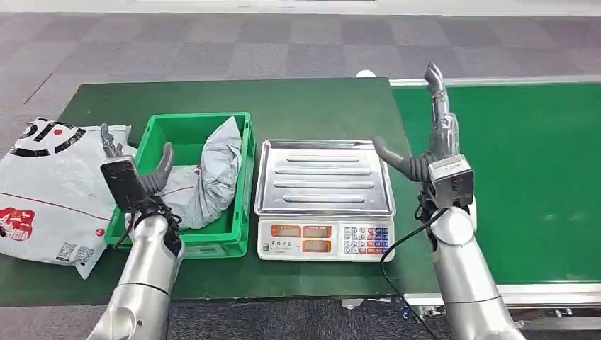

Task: Moved the parcel from conveyor to table for the left to box.

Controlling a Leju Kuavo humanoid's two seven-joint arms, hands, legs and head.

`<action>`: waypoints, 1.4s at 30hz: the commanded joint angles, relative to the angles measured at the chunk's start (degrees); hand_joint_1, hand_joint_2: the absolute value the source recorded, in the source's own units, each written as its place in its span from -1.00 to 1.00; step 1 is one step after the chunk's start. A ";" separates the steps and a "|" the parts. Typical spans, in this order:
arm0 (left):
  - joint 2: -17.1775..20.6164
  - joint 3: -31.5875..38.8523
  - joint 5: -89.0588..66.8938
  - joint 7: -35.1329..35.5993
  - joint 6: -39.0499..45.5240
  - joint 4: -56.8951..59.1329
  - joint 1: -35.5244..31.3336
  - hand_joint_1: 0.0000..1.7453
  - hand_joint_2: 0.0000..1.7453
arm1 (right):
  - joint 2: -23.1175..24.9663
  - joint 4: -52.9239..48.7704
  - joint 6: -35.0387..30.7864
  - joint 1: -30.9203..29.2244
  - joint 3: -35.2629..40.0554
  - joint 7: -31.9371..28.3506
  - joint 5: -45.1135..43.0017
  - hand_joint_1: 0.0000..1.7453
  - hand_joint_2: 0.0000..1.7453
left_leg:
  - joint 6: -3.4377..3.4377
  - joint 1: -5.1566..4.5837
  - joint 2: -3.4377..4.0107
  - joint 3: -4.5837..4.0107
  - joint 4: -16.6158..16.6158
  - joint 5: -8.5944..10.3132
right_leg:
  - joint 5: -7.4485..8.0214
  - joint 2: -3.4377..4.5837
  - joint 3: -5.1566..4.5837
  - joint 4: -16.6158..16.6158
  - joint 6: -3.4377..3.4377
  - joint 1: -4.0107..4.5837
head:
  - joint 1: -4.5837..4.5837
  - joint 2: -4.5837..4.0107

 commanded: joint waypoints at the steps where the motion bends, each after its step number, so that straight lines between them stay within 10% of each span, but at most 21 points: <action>1: 4.86 -19.69 2.94 0.28 -7.63 -10.65 4.74 -1.00 1.00 | -1.33 13.45 -0.45 -4.71 0.18 -0.16 -1.55 -1.00 1.00 | -0.01 0.06 0.08 0.14 -0.08 -0.03 | 0.01 0.07 0.15 -0.15 -0.05 0.07 | 0.00 0.00; 4: 4.50 -19.59 7.83 0.28 -21.97 -11.24 5.40 -1.00 1.00 | -0.89 19.81 -0.35 -8.09 -1.04 -1.27 -2.32 -1.00 1.00 | -0.01 0.02 0.14 0.06 -0.04 -0.05 | 0.03 0.14 0.06 -0.09 -0.04 0.03 | 0.00 0.00; 24: 4.50 -19.59 7.83 0.28 -21.97 -11.24 5.40 -1.00 1.00 | -0.89 19.81 -0.35 -8.09 -1.04 -1.27 -2.32 -1.00 1.00 | -0.03 0.02 0.06 0.02 -0.05 -0.03 | 0.00 0.06 -0.01 -0.07 -0.04 0.03 | 0.00 0.00; 27: 3.76 -17.51 9.14 0.28 -36.08 -9.48 5.06 -1.00 1.00 | -0.37 23.84 -1.27 -10.46 -1.87 -1.76 -2.53 -1.00 1.00 | -0.03 0.04 0.12 0.07 -0.07 -0.04 | 0.02 0.12 0.03 -0.11 -0.06 0.05 | 0.00 0.00; 32: 4.51 -25.75 6.55 0.28 -34.84 -2.02 3.58 -1.00 1.00 | 0.22 34.26 -4.25 -11.69 -6.36 -5.76 -7.23 -1.00 1.00 | -0.02 0.06 -0.04 0.28 -0.29 0.06 | 0.07 -0.04 0.30 -0.35 -0.08 0.08 | 0.00 0.00; 42: 2.67 -19.39 8.13 0.28 -45.56 6.16 2.80 -1.00 1.00 | 1.72 29.08 -15.06 -0.71 -4.10 -7.70 -4.98 -1.00 1.00 | -0.07 0.08 0.00 0.20 -0.13 -0.08 | -0.04 0.10 0.16 -0.18 -0.07 0.09 | 0.00 0.00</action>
